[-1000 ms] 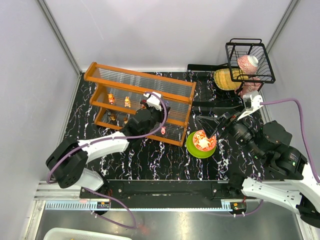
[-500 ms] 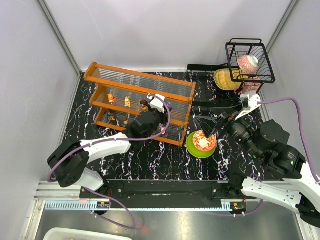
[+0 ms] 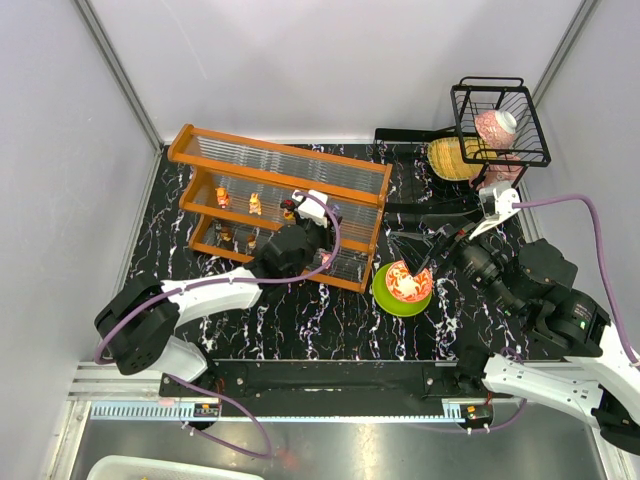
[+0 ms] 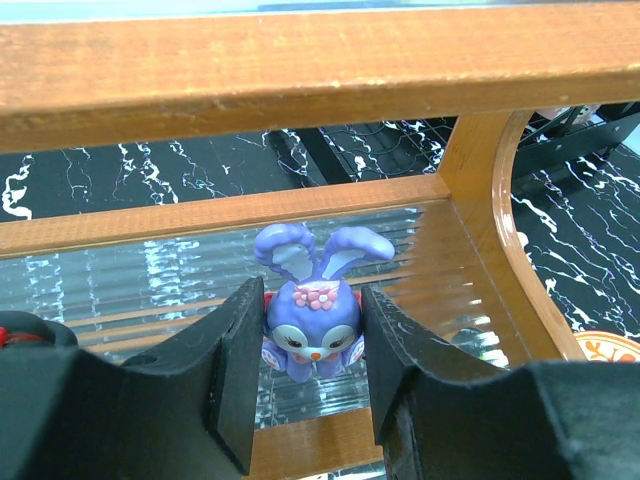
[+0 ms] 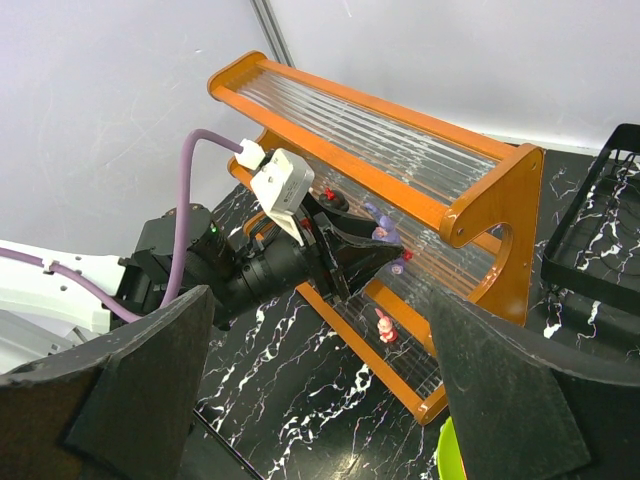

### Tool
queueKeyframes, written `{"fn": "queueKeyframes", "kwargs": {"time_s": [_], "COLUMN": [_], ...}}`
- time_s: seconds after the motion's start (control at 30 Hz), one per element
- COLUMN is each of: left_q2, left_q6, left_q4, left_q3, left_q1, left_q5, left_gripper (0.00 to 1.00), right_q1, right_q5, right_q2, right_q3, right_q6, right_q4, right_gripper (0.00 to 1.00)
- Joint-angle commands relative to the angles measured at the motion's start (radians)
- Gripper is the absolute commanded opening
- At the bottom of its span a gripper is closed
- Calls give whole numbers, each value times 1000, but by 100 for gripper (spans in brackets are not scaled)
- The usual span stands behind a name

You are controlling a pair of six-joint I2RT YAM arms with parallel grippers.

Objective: Place and organize the plastic toys onto the shelf

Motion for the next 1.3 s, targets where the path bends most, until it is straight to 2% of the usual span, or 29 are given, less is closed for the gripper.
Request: {"fn": "queueKeyframes", "kwargs": {"time_s": [0.0, 0.4, 0.83, 0.97, 1.27], "left_q2": [-21, -22, -28, -39, -103], "left_q6": [-6, -12, -15, -18, -40], "left_q4": [81, 83, 72, 63, 43], "left_q3": [-5, -13, -13, -18, -56], "left_q1": [-6, -8, -8, -6, -12], "left_q5": [-19, -14, -25, -36, -57], "left_gripper": [32, 51, 59, 67, 77], "right_q1": [1, 1, -1, 0, 1], "right_q5": [11, 9, 8, 2, -3], "right_q2": [0, -7, -6, 0, 2], "right_q3": [24, 19, 19, 23, 24], "right_q6": [-5, 0, 0, -5, 1], "right_q4": [10, 9, 9, 10, 10], "right_gripper": [93, 93, 93, 94, 95]}}
